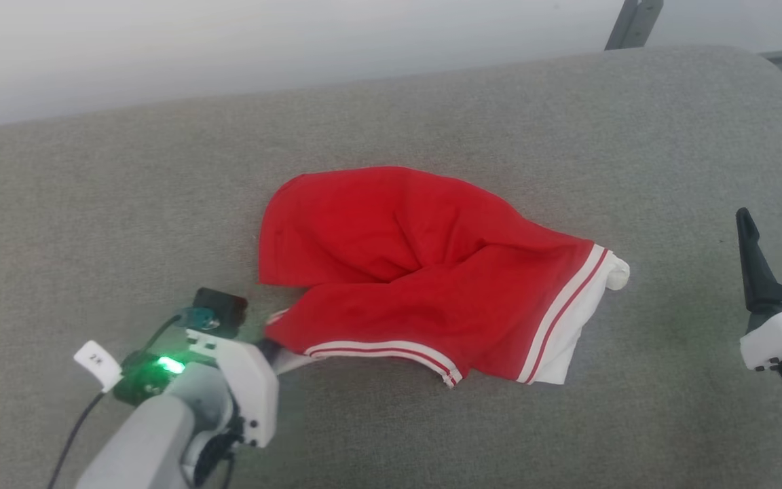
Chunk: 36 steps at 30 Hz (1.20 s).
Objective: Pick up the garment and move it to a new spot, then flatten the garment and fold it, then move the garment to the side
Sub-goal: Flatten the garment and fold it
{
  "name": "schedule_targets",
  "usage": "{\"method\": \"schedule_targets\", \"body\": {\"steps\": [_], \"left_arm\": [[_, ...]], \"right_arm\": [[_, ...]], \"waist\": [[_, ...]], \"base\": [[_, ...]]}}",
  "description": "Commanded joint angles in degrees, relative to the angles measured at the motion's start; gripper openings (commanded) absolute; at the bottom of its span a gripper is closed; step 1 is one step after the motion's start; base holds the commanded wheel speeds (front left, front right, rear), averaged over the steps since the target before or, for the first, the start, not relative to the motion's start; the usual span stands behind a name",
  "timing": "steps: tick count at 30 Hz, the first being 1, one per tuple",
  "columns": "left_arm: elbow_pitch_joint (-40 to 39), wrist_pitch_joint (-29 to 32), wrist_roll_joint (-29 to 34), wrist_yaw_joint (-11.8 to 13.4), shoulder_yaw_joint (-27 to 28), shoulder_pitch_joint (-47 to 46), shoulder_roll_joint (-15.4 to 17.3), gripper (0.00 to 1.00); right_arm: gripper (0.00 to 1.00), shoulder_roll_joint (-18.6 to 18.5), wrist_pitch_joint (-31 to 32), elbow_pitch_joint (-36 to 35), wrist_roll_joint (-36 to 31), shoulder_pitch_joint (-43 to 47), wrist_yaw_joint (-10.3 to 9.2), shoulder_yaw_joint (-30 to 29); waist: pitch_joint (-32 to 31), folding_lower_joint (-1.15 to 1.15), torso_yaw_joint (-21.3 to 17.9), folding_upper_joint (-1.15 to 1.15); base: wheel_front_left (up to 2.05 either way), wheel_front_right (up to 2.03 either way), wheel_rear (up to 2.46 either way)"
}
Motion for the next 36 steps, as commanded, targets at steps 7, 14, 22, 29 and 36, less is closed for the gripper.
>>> {"method": "schedule_targets", "body": {"steps": [7, 14, 22, 29, 36], "left_arm": [[-1.71, -5.51, 3.41, 2.37, 1.76, -0.50, 5.64, 0.00], [-7.70, -7.58, 4.85, 3.97, 4.05, 2.64, 12.13, 0.00], [-17.92, -5.25, 3.21, 5.72, 5.34, 10.99, 16.68, 0.00], [-24.24, -1.95, 0.36, 6.90, 4.53, 19.23, 17.08, 0.15], [-20.58, 0.26, -1.57, 4.78, 1.52, 18.85, 14.41, 0.33]], "right_arm": [[1.00, 0.34, -0.45, 0.21, -1.70, 1.16, -0.02, -1.43], [1.00, 1.32, 0.08, -0.23, -3.03, 2.48, -0.02, -2.03], [1.00, 1.96, 0.67, -0.61, -3.96, 3.66, -0.02, -1.95], [1.00, 2.29, 1.24, -0.91, -3.80, 4.46, -0.02, -1.84], [1.00, 2.16, 1.83, -0.90, -3.24, 3.84, -0.02, -1.22]], "waist": [[-1.65, 0.00, 2.25, 0.00], [-3.47, 0.00, 4.09, 0.00], [-4.47, 0.00, 5.06, 0.00], [-4.03, 0.00, 5.72, 0.00], [-3.15, 0.00, 5.94, 0.00]], "base": [[0.00, 0.00, 0.00], [0.00, 0.00, 0.00], [0.00, 0.00, 0.00], [0.00, 0.00, 0.00], [0.00, 0.00, 0.00]]}}
